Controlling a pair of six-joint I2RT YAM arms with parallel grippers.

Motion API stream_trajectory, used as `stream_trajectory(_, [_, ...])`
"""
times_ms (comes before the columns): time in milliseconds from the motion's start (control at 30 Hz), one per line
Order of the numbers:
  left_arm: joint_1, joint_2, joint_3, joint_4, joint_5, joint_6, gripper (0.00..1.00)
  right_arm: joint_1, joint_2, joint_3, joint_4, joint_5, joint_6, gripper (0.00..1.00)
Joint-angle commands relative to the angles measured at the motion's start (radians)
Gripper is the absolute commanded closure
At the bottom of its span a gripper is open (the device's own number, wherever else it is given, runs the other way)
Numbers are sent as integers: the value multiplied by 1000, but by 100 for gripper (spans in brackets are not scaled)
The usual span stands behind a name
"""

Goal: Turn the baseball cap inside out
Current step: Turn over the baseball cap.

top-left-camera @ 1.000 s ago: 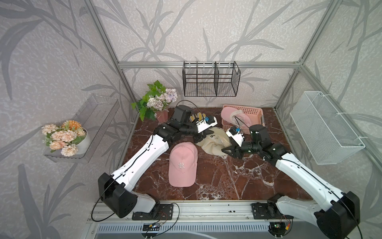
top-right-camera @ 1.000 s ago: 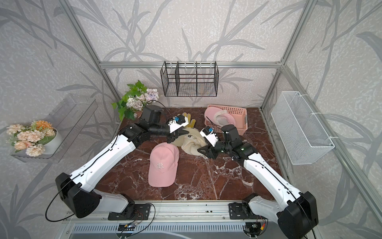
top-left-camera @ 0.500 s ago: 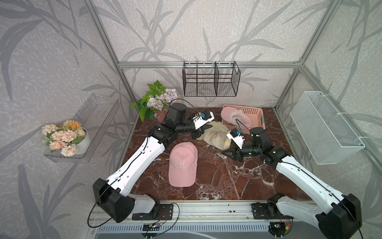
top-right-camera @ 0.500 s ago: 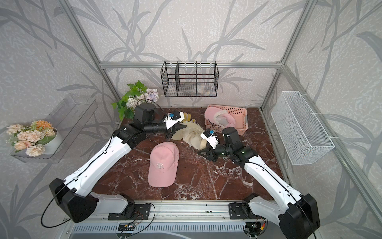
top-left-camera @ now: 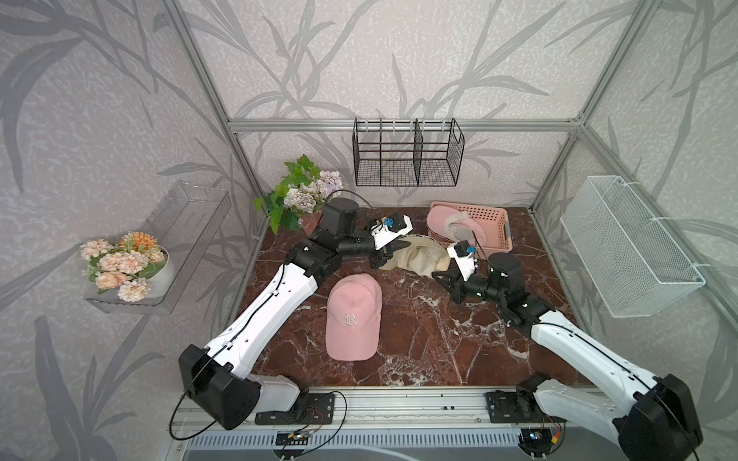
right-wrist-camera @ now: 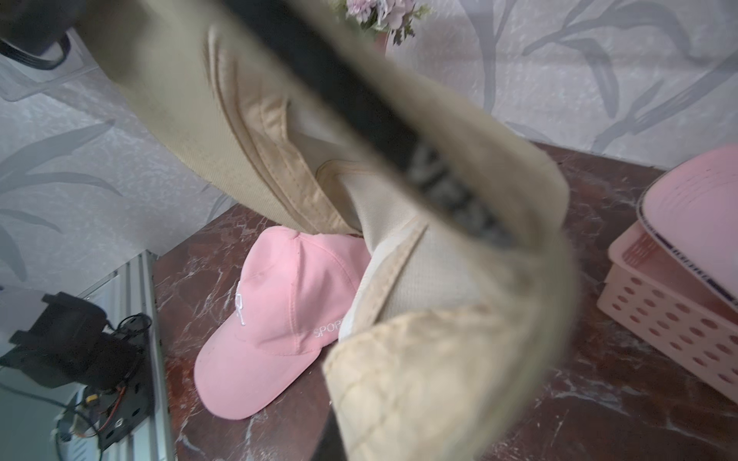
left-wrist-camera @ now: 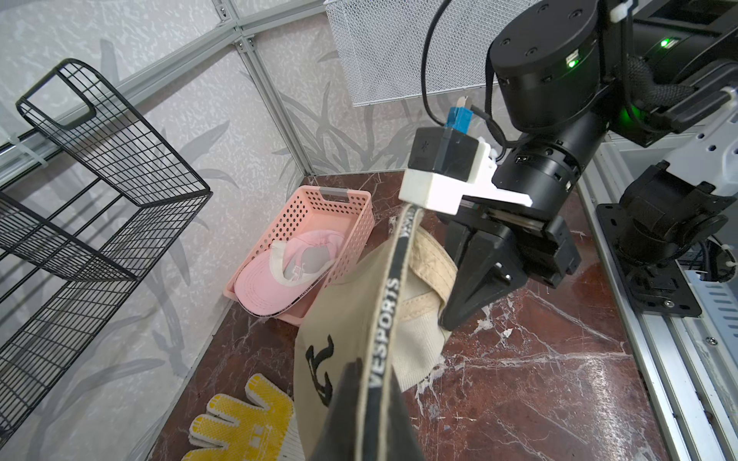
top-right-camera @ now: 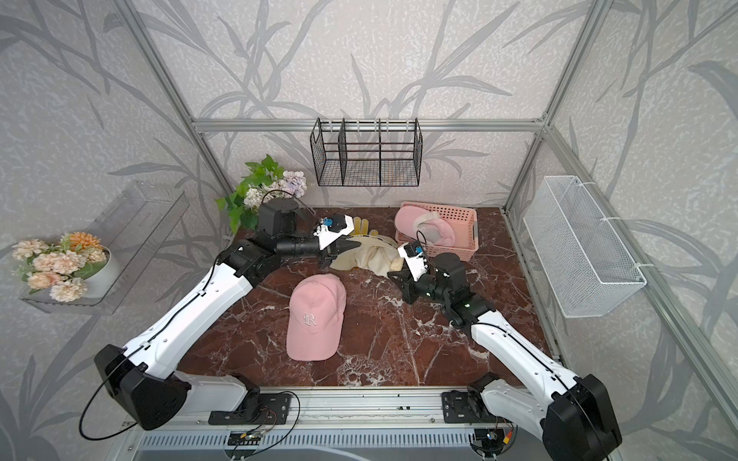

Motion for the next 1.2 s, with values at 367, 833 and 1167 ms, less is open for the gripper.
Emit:
stream_trajectory(367, [2, -80, -37, 213, -16, -325, 100, 25, 27, 132, -179, 651, 196, 100])
stream_trajectory(833, [0, -76, 57, 232, -206, -506, 100, 26, 305, 379, -659, 825, 248, 87])
stream_trajectory(1167, [0, -48, 52, 227, -282, -531, 100, 25, 306, 376, -690, 850, 238, 72])
